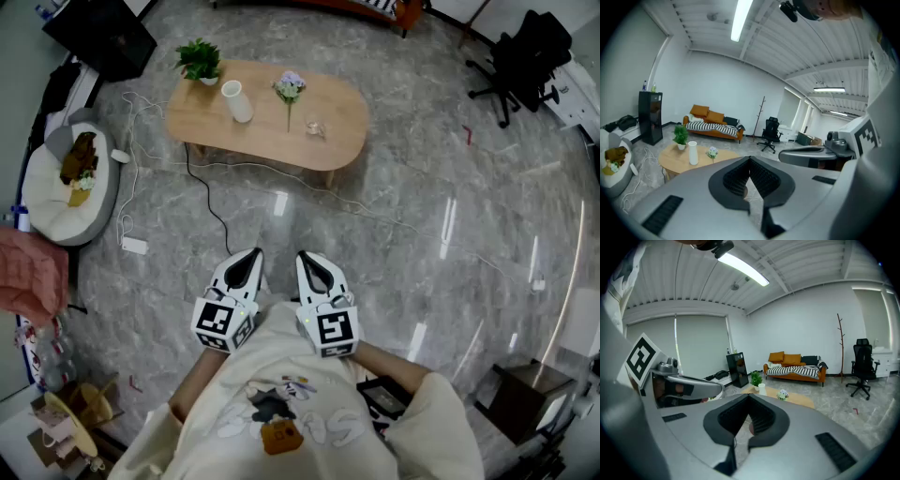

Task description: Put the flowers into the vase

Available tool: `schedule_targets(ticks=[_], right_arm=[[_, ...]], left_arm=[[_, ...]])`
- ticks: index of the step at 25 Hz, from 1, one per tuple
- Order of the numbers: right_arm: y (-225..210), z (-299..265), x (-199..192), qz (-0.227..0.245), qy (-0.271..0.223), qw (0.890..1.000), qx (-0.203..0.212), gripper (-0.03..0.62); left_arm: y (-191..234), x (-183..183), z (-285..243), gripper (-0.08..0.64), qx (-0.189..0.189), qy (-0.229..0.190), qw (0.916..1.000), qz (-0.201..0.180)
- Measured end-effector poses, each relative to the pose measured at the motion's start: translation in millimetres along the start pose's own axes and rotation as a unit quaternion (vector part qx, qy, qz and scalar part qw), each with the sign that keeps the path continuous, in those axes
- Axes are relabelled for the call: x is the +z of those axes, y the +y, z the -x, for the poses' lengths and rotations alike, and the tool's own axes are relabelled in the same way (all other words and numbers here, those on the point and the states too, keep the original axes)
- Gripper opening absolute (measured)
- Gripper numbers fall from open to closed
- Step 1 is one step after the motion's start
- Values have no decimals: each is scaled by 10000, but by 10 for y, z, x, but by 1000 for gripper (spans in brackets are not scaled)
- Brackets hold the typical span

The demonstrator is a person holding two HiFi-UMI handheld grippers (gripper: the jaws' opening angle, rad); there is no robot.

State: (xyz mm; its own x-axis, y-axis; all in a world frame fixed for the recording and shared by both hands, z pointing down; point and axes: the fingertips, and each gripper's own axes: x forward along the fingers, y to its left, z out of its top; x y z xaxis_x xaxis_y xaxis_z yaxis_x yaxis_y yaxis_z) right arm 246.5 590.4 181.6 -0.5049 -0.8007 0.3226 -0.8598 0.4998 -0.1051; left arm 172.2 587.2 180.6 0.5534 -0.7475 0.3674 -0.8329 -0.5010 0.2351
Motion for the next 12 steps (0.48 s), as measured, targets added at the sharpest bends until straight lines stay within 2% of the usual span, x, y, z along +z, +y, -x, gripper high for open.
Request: schedule_targets(ticks=[3,6,9,12], right_arm=[[458,36,-96,-219,322,9992,43,5],[760,87,-212,-482,586,9971,-106,5],[1031,99,-288,-621,626,9959,-221,5],[1318,74,-395,-847,626,9944,38,5]], left_arm=[[2,-131,347,8,-208,123,9996,-173],[43,-184,648,8,-354,142,9988,-296],[171,-254,909,8,-404,100,9989,-222],[282,-361,1109,8,-439,123,9989,-97]])
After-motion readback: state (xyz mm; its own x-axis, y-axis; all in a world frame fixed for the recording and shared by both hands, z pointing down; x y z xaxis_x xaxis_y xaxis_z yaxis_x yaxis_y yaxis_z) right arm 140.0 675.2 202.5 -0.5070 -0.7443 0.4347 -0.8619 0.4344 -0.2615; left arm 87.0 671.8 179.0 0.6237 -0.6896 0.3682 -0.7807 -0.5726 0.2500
